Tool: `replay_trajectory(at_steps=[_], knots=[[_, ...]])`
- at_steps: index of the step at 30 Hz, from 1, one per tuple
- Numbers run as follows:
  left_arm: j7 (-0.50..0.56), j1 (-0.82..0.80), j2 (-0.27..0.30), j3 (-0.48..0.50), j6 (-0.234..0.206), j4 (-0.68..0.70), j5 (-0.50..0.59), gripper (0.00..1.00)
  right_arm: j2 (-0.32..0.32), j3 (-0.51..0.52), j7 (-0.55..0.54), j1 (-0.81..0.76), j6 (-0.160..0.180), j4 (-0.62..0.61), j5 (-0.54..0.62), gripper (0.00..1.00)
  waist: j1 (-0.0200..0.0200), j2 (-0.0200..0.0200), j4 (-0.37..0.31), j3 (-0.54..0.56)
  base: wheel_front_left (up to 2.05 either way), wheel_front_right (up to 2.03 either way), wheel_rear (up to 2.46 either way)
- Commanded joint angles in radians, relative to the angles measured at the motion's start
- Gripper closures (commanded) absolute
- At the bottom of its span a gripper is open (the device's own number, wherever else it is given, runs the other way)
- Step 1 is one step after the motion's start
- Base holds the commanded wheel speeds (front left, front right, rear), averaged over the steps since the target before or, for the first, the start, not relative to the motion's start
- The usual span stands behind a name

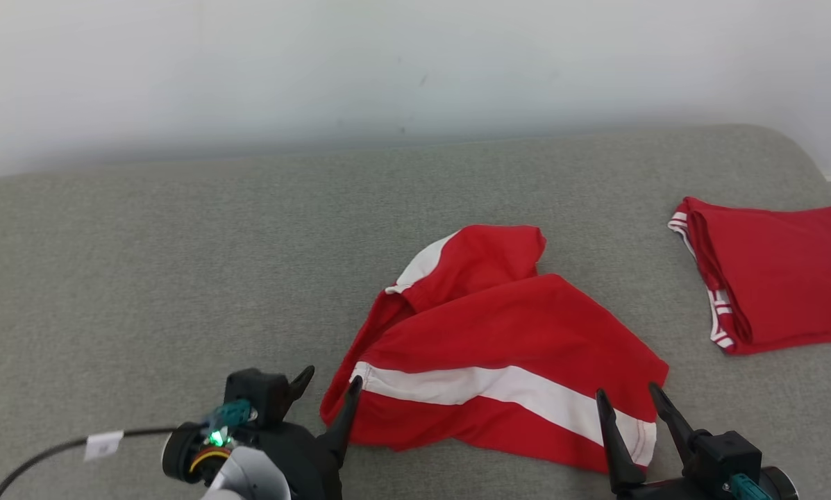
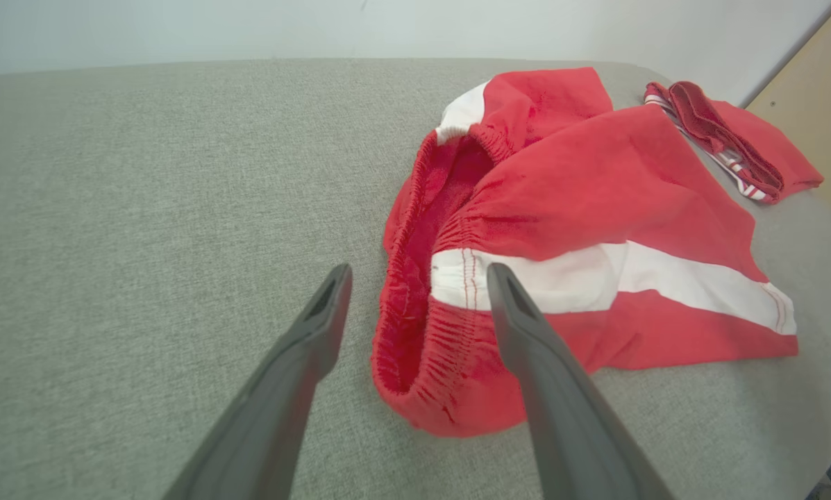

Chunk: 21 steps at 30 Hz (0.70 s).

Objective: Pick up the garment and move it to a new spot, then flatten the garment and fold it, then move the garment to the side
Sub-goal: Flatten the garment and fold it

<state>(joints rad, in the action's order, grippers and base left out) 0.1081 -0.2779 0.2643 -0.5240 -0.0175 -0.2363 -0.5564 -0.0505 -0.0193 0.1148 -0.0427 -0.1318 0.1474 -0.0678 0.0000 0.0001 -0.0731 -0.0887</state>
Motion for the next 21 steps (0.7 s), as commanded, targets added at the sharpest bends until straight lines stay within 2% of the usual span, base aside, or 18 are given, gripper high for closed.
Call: replay_trajectory(at_steps=[1,9,12,13,14,18,21], knots=[[0.027,-0.023,0.012,-0.009,0.005,-0.007,0.006,0.00,0.001,0.002,0.005,0.000,0.002,0.001,-0.007,0.00,0.0000,-0.0001,-0.022,-0.008,0.00,0.00,0.00],[0.174,-0.079,0.052,-0.031,0.004,-0.033,-0.001,0.01,0.001,0.002,0.016,-0.007,0.002,-0.002,-0.020,0.00,0.0000,-0.0001,-0.088,-0.030,0.00,0.00,0.00],[0.200,-0.078,0.059,-0.034,0.012,-0.023,-0.014,0.38,0.001,0.007,0.017,-0.013,0.002,-0.006,-0.019,0.00,0.0000,-0.0001,-0.096,-0.035,0.00,0.00,0.00],[0.207,-0.076,0.063,-0.033,0.013,-0.019,-0.019,0.46,0.001,0.008,0.018,-0.014,0.002,-0.007,-0.019,0.00,0.0000,-0.0001,-0.097,-0.036,0.00,0.00,0.00],[0.218,-0.073,0.065,-0.032,0.014,-0.017,-0.028,0.49,0.001,0.008,0.017,-0.014,0.002,-0.007,-0.018,0.00,0.0000,-0.0001,-0.099,-0.037,0.00,0.00,0.00],[0.257,-0.065,0.063,-0.018,0.016,-0.004,-0.068,0.45,0.001,0.006,0.014,-0.007,0.002,-0.007,-0.020,0.00,0.0000,-0.0001,-0.102,-0.035,0.00,0.00,0.00],[0.295,-0.067,0.057,-0.002,0.009,0.001,-0.106,0.35,0.001,0.001,0.013,-0.001,0.002,-0.003,-0.019,0.00,0.0000,-0.0001,-0.102,-0.031,0.00,0.00,0.00]])
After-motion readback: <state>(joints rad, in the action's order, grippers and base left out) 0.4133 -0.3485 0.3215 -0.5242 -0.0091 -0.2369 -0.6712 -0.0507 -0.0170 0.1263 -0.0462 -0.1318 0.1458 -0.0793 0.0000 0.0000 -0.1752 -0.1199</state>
